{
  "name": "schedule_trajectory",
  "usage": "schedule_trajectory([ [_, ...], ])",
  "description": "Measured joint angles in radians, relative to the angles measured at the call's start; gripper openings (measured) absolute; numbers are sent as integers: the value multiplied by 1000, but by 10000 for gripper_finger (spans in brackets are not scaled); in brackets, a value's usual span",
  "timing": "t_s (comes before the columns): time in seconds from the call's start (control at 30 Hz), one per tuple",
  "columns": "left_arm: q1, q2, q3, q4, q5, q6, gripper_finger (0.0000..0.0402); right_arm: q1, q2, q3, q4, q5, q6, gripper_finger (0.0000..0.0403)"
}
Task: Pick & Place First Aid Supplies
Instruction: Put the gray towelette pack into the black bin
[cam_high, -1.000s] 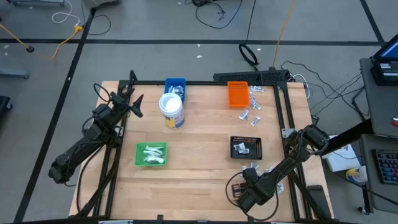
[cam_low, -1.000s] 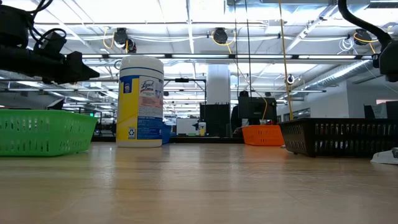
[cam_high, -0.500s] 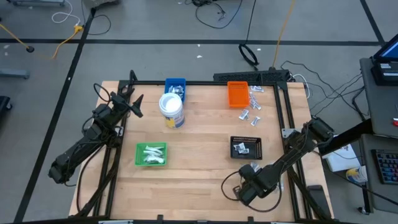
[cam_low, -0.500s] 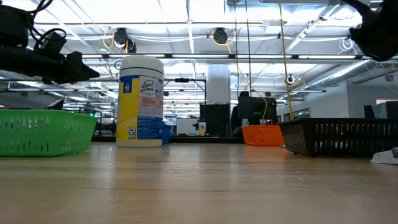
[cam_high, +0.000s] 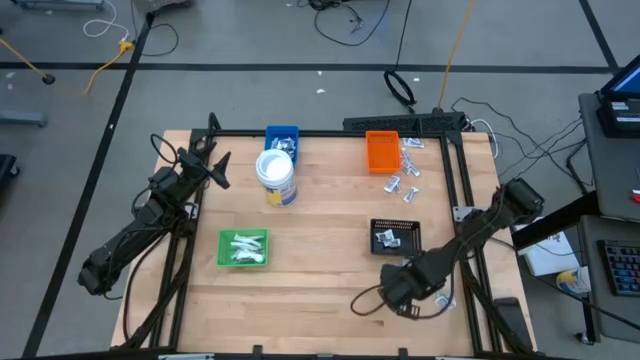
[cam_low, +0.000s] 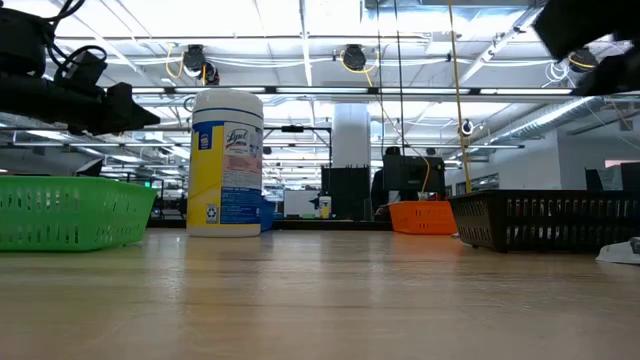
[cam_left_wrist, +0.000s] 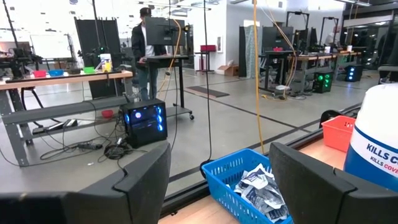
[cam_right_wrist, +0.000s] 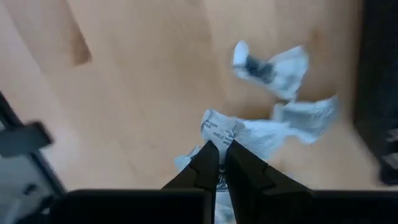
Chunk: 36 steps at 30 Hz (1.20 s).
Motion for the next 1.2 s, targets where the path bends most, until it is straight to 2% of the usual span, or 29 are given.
schedule_trajectory([
  [0.17, 0, 0, 0, 0, 0, 0, 274, -89, -33, 0, -62, 13, -165, 11],
  [0.4, 0, 0, 0, 0, 0, 0, 274, -242, -77, 0, -88, 88, -369, 17],
  [0.63, 0, 0, 0, 0, 0, 0, 273, -394, -93, 0, -88, 85, -540, 14],
  [0.9, 0, 0, 0, 0, 0, 0, 274, -491, -93, -15, -44, 100, -602, 18],
  [1.2, 0, 0, 0, 0, 0, 0, 274, -499, -92, -206, 174, 135, -602, 17],
])
